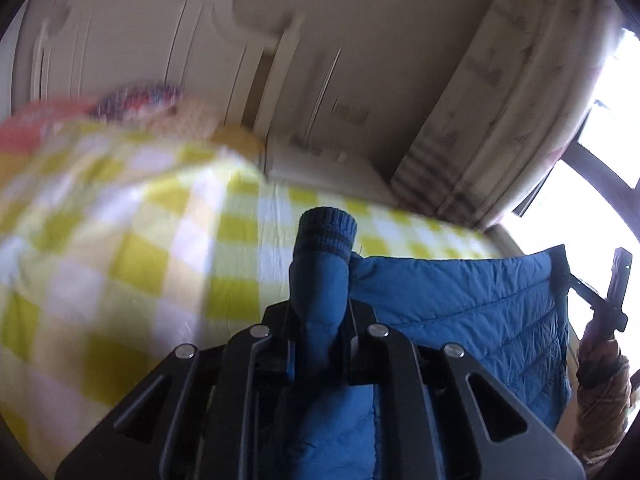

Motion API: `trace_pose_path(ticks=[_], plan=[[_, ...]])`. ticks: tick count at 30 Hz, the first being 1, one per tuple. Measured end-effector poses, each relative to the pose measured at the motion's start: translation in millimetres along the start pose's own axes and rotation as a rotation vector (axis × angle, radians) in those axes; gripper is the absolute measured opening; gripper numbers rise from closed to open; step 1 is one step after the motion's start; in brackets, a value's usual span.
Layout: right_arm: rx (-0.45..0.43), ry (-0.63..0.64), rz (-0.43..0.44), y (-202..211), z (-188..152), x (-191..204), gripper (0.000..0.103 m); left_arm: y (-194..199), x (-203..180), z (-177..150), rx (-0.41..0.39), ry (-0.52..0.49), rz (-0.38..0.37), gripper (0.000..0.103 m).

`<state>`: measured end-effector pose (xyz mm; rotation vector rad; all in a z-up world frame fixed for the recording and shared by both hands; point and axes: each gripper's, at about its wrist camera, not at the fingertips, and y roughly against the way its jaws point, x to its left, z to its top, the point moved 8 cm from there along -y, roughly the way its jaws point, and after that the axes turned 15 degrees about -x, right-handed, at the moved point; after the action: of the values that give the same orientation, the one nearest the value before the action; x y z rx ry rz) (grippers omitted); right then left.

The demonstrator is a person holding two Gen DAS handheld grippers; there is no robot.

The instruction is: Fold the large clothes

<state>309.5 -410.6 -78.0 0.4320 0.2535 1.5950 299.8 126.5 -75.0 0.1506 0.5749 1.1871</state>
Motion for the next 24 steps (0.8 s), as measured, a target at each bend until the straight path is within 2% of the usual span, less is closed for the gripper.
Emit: trace_pose_path(ticks=[3, 5, 7, 12, 14, 15, 17, 19, 21, 24], plan=[[0.126, -0.054, -0.020, -39, -51, -13, 0.018, -40, 14, -41, 0.110, -0.036, 0.057, 0.015], [0.140, -0.096, -0.002, -45, -59, -18, 0.018, -46, 20, -50, 0.134, -0.014, 0.051, 0.015], [0.111, -0.105, 0.013, -39, -48, -19, 0.018, -38, 18, -38, 0.100, -0.004, 0.026, 0.015], [-0.023, -0.087, 0.041, -6, 10, -7, 0.018, -3, -7, 11, -0.023, -0.030, -0.017, 0.015], [-0.031, -0.096, 0.031, -7, 18, -10, 0.018, -3, -10, 22, -0.029, -0.044, 0.002, 0.015], [-0.015, -0.101, 0.023, -15, 15, -13, 0.018, -12, -8, 19, -0.006, -0.051, 0.027, 0.015], [0.061, -0.095, 0.007, -42, -8, -19, 0.018, -32, 1, 3, 0.051, -0.046, 0.062, 0.016], [0.153, -0.105, -0.014, -65, -44, -25, 0.018, -59, 17, -28, 0.124, 0.000, 0.094, 0.018], [0.231, -0.165, -0.001, -84, -77, -30, 0.019, -73, 26, -50, 0.165, 0.018, 0.111, 0.025], [0.215, -0.190, 0.005, -79, -77, -33, 0.019, -75, 32, -55, 0.164, 0.044, 0.112, 0.029]])
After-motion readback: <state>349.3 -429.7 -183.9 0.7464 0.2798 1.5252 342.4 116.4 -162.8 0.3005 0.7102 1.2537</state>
